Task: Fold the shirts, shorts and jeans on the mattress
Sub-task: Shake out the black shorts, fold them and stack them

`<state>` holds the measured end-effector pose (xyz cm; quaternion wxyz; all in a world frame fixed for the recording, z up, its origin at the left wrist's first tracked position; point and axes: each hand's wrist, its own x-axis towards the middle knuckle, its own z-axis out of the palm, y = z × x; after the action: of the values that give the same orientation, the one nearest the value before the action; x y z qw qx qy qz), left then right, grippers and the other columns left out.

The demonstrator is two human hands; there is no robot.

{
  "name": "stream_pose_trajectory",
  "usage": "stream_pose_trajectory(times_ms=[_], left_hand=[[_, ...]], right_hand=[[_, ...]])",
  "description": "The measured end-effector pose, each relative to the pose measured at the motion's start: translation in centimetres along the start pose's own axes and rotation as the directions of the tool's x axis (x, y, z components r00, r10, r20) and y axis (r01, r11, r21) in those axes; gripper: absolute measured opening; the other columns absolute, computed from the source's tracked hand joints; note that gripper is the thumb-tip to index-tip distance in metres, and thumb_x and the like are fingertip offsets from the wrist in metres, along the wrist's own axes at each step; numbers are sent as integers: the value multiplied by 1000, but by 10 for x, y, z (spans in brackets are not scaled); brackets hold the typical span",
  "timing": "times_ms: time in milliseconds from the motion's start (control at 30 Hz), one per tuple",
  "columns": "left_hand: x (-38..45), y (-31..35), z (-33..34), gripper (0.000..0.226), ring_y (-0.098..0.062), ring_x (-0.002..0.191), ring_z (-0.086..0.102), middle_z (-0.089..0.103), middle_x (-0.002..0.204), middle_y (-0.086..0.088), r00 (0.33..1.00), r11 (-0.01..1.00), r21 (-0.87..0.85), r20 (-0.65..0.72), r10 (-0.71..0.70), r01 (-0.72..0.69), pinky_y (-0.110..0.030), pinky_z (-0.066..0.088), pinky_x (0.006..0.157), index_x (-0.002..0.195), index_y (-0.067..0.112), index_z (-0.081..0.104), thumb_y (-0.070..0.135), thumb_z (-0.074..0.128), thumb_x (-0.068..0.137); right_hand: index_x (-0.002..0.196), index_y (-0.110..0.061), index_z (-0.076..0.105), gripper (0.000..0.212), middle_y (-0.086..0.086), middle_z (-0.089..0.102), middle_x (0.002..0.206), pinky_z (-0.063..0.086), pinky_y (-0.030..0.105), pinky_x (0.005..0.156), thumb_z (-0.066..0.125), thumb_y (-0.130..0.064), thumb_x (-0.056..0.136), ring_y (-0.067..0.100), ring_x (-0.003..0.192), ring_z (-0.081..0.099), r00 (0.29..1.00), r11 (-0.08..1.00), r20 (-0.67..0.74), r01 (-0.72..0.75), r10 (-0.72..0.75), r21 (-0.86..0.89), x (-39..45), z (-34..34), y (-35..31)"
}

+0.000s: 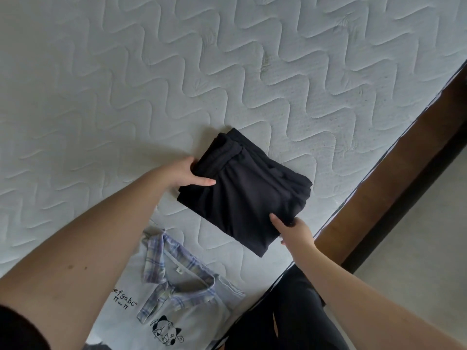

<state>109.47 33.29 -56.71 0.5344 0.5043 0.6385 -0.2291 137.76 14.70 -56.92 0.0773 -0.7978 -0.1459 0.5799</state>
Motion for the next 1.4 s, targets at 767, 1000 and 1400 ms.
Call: stream_pose_trajectory(times_ms=[767, 1000, 1400], left_hand=[[10, 47, 7, 84, -18, 131, 45, 42, 147, -1, 873, 947, 31, -378, 308, -321, -33, 36, 107, 145, 31, 34, 67, 66, 77], [46, 100, 3, 36, -24, 114, 55, 59, 126, -5, 884, 923, 277, -310, 349, -267, -29, 40, 91, 120, 16, 61, 36, 67, 91], [37, 90, 5, 32, -25, 97, 57, 57, 109, -4, 768, 970, 185, -595, 236, -156, -36, 46, 79, 106, 15, 54, 41, 65, 90]], right_hand=[[145, -35, 31, 71, -6, 54, 121, 46, 22, 66, 66, -54, 86, 1, 93, 57, 959, 963, -138, 261, -249, 71, 7, -32, -17], [121, -21, 62, 36, -5, 65, 103, 50, 29, 71, 65, -41, 91, 20, 96, 62, 939, 945, -123, 311, -322, -104, 43, -43, -57], [121, -21, 61, 25, -2, 66, 114, 40, 18, 60, 54, -29, 98, 8, 83, 57, 899, 943, -286, 306, -332, -132, 44, -43, -47]])
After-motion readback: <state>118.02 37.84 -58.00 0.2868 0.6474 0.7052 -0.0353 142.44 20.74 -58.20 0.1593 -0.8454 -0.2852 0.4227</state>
